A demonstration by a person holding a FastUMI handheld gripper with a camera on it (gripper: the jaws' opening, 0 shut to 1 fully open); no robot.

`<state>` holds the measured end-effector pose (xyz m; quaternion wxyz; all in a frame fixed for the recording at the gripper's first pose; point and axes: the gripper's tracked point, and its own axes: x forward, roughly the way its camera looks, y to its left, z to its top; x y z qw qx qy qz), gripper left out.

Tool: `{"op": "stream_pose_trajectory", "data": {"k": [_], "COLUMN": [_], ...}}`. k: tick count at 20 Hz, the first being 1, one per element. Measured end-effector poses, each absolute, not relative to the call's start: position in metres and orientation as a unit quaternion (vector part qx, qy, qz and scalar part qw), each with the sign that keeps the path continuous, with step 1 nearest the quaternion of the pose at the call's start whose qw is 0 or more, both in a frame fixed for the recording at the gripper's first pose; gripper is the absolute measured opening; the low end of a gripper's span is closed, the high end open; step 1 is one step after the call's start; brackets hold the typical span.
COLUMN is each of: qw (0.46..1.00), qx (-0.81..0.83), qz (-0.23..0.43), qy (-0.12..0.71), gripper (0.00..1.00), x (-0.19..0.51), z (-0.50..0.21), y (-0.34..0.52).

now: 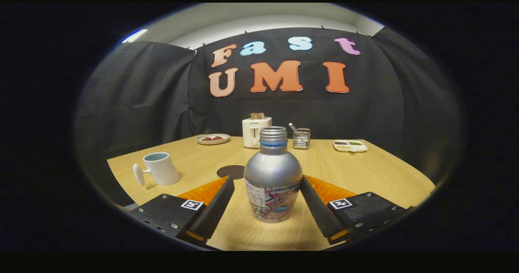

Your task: Take the bottle from table, then pour the juice into the cup, finally place the bottle on the coaster

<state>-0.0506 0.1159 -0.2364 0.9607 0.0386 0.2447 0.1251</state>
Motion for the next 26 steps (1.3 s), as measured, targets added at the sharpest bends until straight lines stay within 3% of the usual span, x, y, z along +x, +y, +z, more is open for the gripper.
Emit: {"op": "stream_pose_trajectory", "data": {"k": [4,6,11,12,19,26], "qw": [0.954,0.953,0.95,0.949,0.949,0.946], "qx": [0.04,0.043,0.033,0.031,-0.019,-0.172], "qz": [0.121,0.117,0.11,0.111,0.129,0.132], "qy": [0.269,0.277,0.29,0.293,0.286,0.242], "gripper": [0.97,0.9,0.88,0.79,0.79,0.79], "x": [-0.056,-0.056,-0.059,-0.056,-0.045,-0.02], "z": [-0.254,-0.261,-0.268,-0.273,-0.256,-0.231], "y": [0.115,0.114,0.113,0.114,0.131,0.15]}}
